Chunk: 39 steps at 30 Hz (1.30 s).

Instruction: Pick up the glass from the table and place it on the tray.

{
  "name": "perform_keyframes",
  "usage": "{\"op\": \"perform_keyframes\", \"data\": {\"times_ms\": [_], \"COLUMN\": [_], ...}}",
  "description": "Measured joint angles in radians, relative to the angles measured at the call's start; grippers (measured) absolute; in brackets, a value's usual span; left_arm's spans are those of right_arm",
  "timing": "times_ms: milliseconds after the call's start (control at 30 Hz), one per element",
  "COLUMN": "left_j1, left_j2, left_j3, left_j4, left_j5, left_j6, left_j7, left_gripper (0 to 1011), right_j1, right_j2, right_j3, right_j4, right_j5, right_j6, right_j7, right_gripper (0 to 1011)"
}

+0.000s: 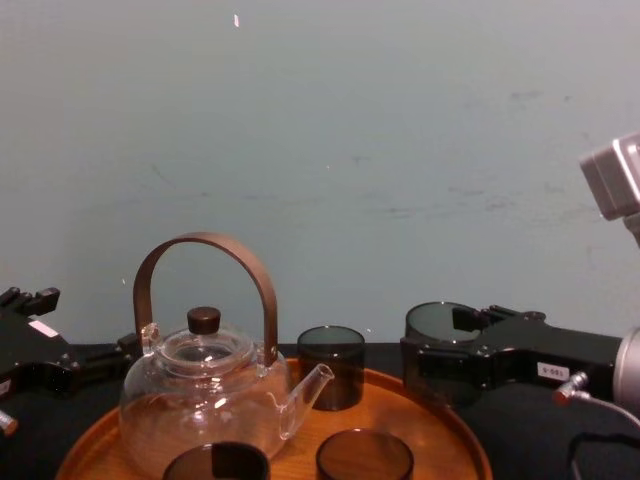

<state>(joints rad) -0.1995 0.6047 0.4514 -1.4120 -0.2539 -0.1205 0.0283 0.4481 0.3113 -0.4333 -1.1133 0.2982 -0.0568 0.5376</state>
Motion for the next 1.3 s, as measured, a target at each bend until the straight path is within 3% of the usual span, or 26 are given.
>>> {"op": "perform_keyframes", "data": {"times_ms": [433, 1300], "left_j1": [0.000, 0.000], "left_j2": [0.000, 0.000], "left_j3": [0.000, 0.000], "left_j4": [0.000, 0.000], "left_j5": [0.000, 0.000], "left_j6": [0.000, 0.000], "left_j7": [0.000, 0.000], "left_gripper": [1002, 1001], "right_j1": [0.002, 0.027], "right_j2": [-0.001, -0.035], "right_j3": [-0.009, -0.027], "right_j4": [0.006, 0.089], "right_j5": [-0.002, -0.013], "right_j6": [-0.006, -0.048], "right_j7": [0.002, 0.017], "right_gripper": [905, 905]}}
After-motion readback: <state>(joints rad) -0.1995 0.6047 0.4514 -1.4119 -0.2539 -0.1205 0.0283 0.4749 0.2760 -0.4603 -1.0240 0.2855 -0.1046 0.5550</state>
